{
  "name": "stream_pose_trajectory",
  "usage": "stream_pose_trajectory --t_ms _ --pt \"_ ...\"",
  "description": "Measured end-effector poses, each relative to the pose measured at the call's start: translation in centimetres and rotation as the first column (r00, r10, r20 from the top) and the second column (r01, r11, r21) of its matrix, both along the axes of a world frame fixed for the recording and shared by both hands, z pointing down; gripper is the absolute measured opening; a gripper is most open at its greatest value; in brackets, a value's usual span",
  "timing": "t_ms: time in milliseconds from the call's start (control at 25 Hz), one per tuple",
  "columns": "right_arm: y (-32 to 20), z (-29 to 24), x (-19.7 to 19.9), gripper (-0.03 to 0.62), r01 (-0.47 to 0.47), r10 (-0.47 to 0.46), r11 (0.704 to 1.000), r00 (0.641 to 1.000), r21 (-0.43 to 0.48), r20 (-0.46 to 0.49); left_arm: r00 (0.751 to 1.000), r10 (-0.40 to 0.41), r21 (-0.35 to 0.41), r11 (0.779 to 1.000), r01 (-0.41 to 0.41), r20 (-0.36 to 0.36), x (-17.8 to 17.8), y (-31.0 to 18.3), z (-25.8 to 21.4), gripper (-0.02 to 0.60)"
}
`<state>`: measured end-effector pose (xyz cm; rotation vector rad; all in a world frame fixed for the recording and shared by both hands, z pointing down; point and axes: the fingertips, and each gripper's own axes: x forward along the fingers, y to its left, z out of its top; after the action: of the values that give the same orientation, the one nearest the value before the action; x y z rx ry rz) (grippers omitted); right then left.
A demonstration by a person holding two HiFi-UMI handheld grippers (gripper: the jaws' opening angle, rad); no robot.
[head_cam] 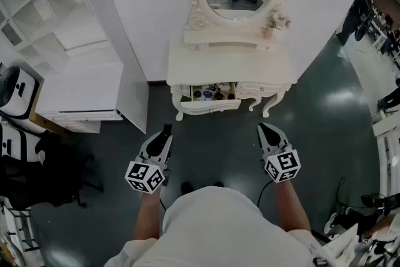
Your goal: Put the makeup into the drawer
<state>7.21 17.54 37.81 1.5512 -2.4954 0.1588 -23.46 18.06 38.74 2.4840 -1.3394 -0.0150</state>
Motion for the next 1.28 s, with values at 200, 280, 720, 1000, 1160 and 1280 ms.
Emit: stream_pose_trajectory --t_ms 200,280,720,1000,1160,1280 --pt "-0.4 0.0 0.1 0.029 0.000 0.000 1.000 1.000 0.004 0.002 1.000 -0.003 -0.003 1.000 0.003 -0.001 0.1 -0.4 0.3 0.107" --pt "-0.6 -0.1 0.3 0.029 0.001 -0.001 1.000 1.000 0.005 0.002 1.000 -0.002 -0.004 1.000 0.002 0.000 0.4 -0.5 0.3 0.107" --pt "-1.1 0.0 1.5 0.031 -0.001 0.001 1.000 1.000 0.001 -0.018 1.000 -0.014 0.003 1.000 0.014 0.007 1.5 -0.4 0.1 0.107" --pt "-1.1 -0.1 2.5 0.031 0.038 -0.037 0.999 0.999 0.006 -0.026 0.999 -0.038 0.010 0.999 0.038 0.018 3.1 -0.1 -0.3 0.107" --pt "-1.1 0.5 3.6 0.031 0.057 -0.057 0.998 0.997 0.001 -0.050 0.999 -0.052 0.006 0.999 0.052 0.014 4.5 0.5 0.0 0.107" --pt "-0.9 0.9 4.4 0.031 0.077 -0.076 0.997 0.994 0.000 -0.077 0.998 -0.063 -0.001 0.998 0.064 0.005 5.7 1.2 0.4 0.107"
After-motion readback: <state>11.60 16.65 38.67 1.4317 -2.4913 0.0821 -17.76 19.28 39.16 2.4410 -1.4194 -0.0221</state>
